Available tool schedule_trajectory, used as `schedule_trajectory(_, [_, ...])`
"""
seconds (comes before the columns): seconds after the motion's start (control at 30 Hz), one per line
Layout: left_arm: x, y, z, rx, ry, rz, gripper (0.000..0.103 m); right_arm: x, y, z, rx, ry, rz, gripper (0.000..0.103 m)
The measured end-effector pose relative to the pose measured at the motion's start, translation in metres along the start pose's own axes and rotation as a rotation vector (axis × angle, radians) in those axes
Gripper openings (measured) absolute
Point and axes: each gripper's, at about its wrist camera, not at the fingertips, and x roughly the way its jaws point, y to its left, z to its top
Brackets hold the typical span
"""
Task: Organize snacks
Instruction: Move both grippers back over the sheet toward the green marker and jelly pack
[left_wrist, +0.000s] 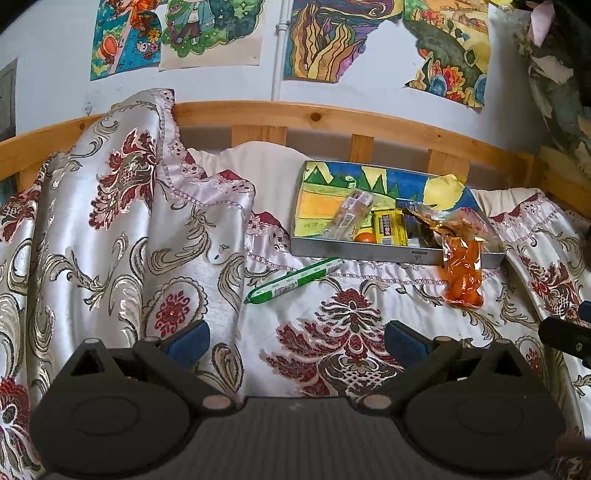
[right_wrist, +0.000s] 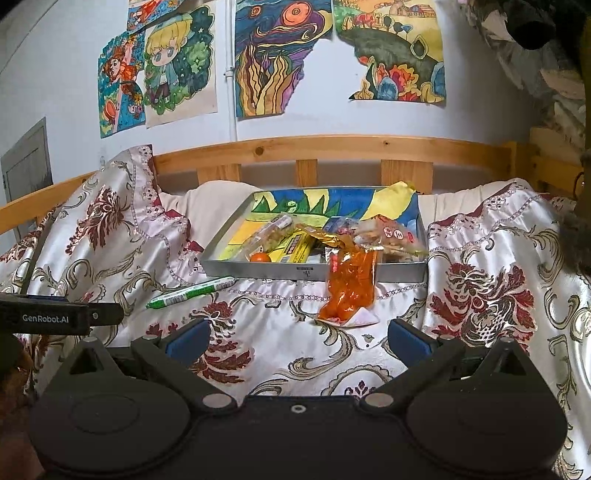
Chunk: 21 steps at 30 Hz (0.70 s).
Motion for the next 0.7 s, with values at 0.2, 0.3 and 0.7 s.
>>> schedule_trajectory(0.2, [0.001, -0.0018, 0.0002, 0.004, 0.004, 0.004, 0.102, 0.0006, 0.0003, -0.0002, 0.001, 0.002, -0.001, 0.102])
schedule_trajectory(0.3, [0.0022, -0.0028, 0.0001, 0.008, 0.007, 0.005, 0.102, 0.0012, 0.0003, -0.0007, 0.004, 0.005, -0.002, 0.102])
schedule_trajectory(0.7, [0.0059, -0.0046, 0.0005, 0.008, 0.018, 0.017, 0.102, 0.0044, -0.0006, -0.0004, 0.01, 0.024, -0.007, 0.102])
